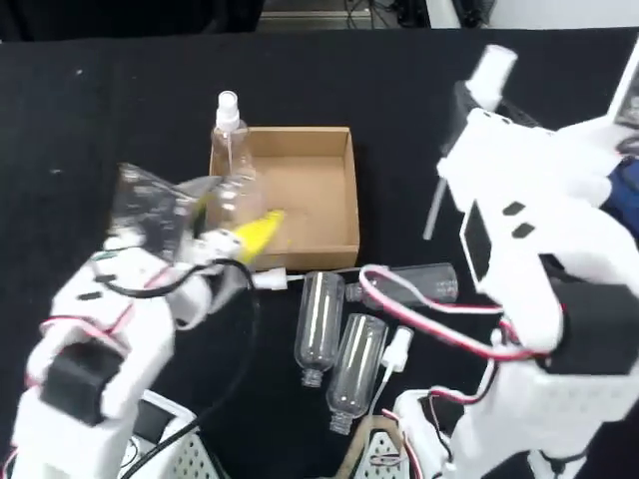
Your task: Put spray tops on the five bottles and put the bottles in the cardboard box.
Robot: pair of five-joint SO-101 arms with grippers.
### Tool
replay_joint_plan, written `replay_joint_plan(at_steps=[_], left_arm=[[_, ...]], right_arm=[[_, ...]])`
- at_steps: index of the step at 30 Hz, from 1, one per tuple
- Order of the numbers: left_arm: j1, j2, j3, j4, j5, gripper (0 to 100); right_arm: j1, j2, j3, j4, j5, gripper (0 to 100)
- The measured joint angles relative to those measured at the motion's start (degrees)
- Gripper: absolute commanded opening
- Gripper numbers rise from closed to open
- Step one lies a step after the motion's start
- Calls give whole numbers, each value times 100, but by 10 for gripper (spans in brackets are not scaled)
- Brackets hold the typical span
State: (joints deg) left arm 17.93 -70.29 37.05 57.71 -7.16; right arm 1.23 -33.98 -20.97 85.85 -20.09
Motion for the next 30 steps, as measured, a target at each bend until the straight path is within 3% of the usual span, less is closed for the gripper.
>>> replay_joint_plan(at_steps=[4,10,18,23,30], left_arm=[[554,53,888,-1116,220,30],[615,53,1952,-2347,615,30],[633,53,2593,-3270,818,30],[668,53,2804,-3763,826,32],[686,53,3059,-3842,826,32]], right_arm=[[-466,0,-255,-158,-299,11],[-1178,-9,-273,-888,-343,11],[-2127,-44,246,-2075,-343,11],[-2180,-88,1213,-3068,-343,11],[-2189,-1125,1855,-3376,-343,11]])
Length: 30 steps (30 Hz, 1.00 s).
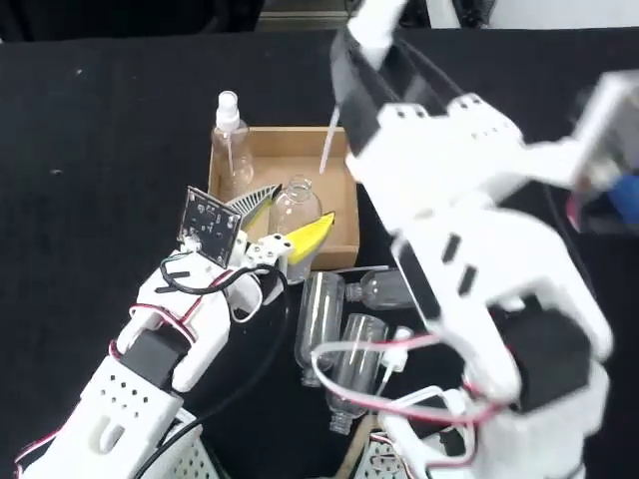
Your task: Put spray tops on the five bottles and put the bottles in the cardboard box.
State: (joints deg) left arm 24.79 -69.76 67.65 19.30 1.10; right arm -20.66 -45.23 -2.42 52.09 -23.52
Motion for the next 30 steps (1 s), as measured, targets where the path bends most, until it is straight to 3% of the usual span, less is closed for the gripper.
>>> replay_joint_plan(at_steps=[15,19,25,30], left_arm=[[18,0,0,-70,0,33],[18,0,316,-756,0,33],[202,0,1240,-2418,0,33],[369,0,1389,-2734,0,33]], right_arm=[[-26,-914,2321,-2057,-9,11],[-53,-914,2338,-2110,-9,11],[-44,-914,2338,-2110,325,11],[-70,-914,2338,-2110,360,11]])
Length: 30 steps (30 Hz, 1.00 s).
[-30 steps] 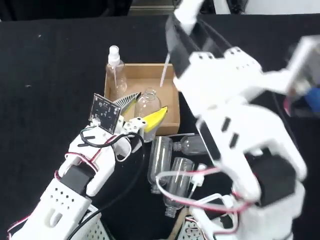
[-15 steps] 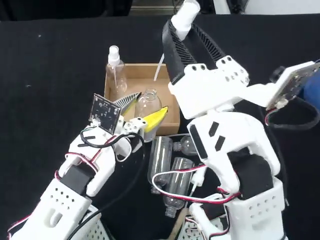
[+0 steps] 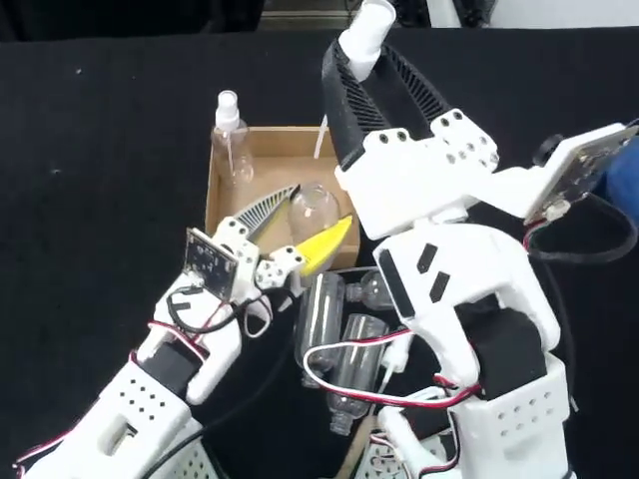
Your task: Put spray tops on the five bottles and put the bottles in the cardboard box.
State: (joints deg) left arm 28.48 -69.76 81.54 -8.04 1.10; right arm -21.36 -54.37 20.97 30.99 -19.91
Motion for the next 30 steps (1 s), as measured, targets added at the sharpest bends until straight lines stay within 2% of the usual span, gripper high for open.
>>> replay_joint_plan(at_steps=[5,16,22,30], left_arm=[[18,0,18,-35,0,33],[9,0,18,-35,0,33],[9,0,18,-35,0,33],[9,0,88,-62,0,33]], right_arm=[[-273,-18,62,132,70,11],[-325,-18,536,316,70,11],[-325,-62,580,316,624,11],[-325,-695,686,396,730,11]])
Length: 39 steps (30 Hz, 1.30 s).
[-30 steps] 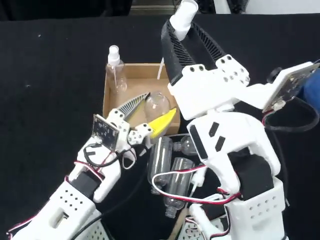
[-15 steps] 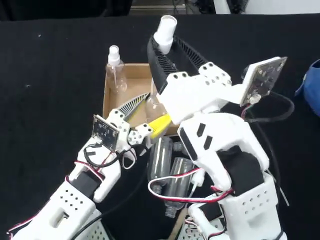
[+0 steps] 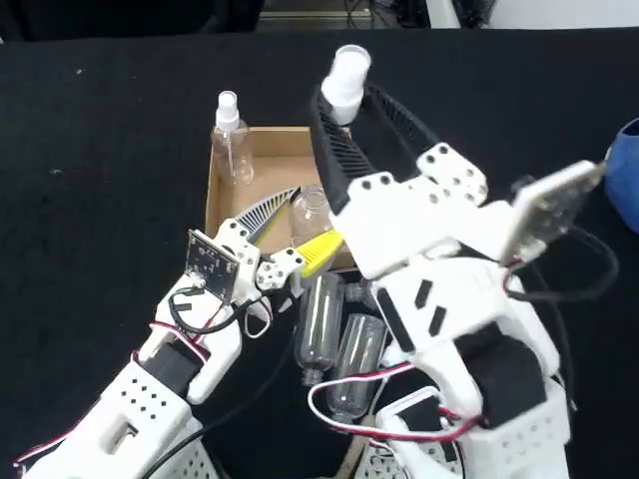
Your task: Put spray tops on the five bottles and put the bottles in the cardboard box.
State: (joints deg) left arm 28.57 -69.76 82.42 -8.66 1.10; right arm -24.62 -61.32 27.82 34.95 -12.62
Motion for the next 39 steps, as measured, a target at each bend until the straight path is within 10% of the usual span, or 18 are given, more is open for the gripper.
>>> replay_joint_plan(at_steps=[17,26,39], left_arm=[[35,0,0,0,0,33],[18,0,141,0,0,33],[0,9,176,0,0,32]], right_arm=[[-9,-492,976,853,281,17],[-246,-642,993,1653,352,237],[-290,-545,-668,2892,791,16]])
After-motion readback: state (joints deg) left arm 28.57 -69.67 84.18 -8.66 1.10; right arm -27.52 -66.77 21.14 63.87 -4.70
